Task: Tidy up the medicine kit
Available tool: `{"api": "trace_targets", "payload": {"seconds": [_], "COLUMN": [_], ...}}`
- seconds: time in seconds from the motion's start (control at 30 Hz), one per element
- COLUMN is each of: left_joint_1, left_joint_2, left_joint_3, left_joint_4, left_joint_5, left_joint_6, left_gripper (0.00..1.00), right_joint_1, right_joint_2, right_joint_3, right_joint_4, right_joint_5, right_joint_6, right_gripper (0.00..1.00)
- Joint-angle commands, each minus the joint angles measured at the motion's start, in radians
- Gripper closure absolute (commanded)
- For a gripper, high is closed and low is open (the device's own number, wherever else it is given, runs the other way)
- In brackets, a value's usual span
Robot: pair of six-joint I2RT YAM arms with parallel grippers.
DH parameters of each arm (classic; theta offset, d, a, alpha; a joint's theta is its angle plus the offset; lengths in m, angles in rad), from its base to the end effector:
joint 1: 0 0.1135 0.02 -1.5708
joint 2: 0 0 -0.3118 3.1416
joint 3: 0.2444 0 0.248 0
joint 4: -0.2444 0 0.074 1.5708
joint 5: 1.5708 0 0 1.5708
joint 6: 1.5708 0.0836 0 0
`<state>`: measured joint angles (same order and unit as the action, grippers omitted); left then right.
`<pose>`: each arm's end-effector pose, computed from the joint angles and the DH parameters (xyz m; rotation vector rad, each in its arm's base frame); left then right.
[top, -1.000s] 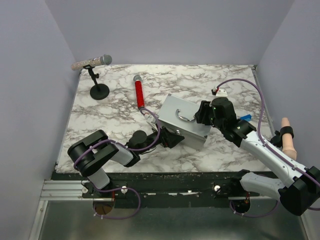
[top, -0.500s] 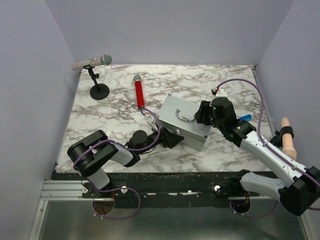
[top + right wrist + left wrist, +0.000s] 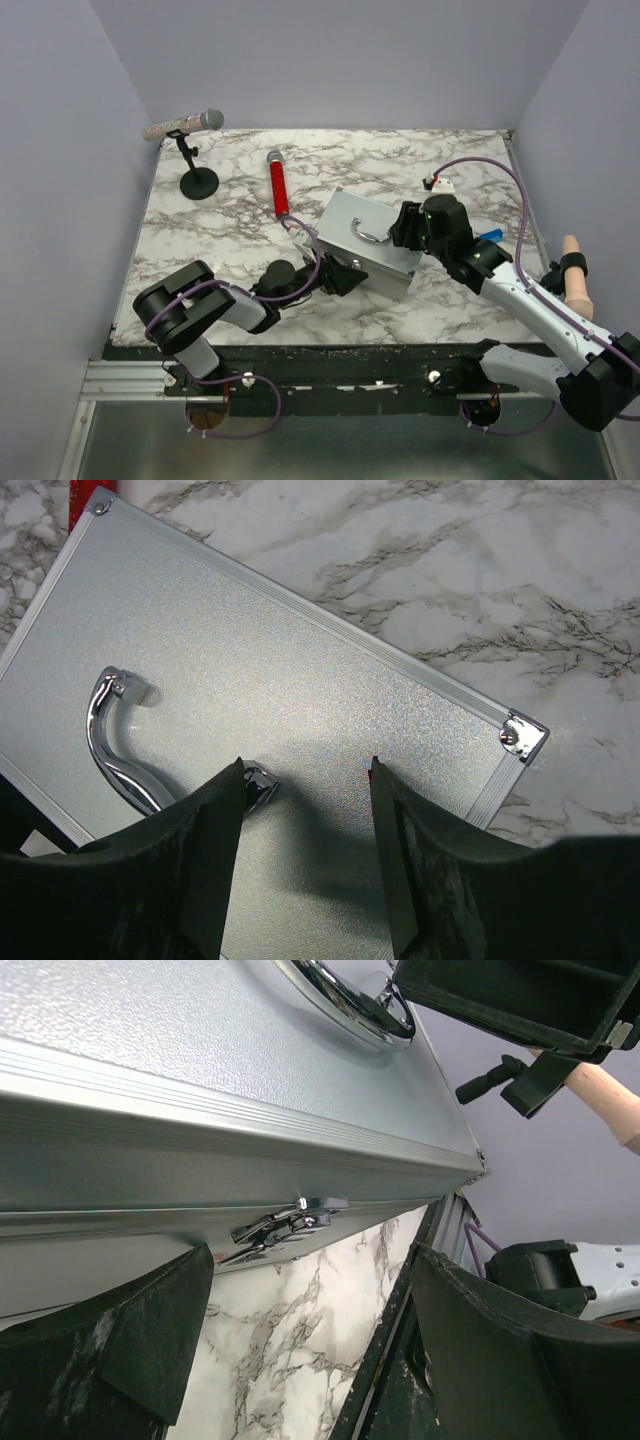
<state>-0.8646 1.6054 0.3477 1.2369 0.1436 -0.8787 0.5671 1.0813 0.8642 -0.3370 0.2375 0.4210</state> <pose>0.1977 -0.2502 0.2114 0.1138 1.7952 -1.4282 0.2242 0.1195 0.3138 -0.0142 2.1259 0.3376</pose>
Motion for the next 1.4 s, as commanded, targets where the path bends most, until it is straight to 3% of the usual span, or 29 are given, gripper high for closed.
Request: {"api": "trace_targets", "payload": {"seconds": [0.0, 0.43, 0.93, 1.37], "left_joint_1": [-0.004, -0.025, -0.045, -0.054], "left_joint_2": [0.028, 0.031, 0.022, 0.011], "left_joint_3": [0.023, 0.036, 0.014, 0.047], "left_joint_4": [0.061, 0.067, 0.029, 0.099], "left_joint_5": [-0.007, 0.024, -0.047, 0.028], "left_joint_6": [0.015, 0.040, 0.110, 0.087], "left_gripper": [0.10, 0.10, 0.10, 0.11], "right_joint_1": [-0.007, -0.009, -0.007, -0.007], "right_joint_2": [-0.007, -0.006, -0.004, -0.011], "right_joint_3": [-0.016, -0.019, -0.021, -0.025], "right_joint_4": [0.023, 0.029, 0.027, 0.029], "right_joint_5": [-0.017, -0.027, -0.027, -0.029], "right_joint_6": [-0.005, -0.001, -0.001, 0.001], "right_gripper": [0.39, 0.38, 0.38, 0.38]}}
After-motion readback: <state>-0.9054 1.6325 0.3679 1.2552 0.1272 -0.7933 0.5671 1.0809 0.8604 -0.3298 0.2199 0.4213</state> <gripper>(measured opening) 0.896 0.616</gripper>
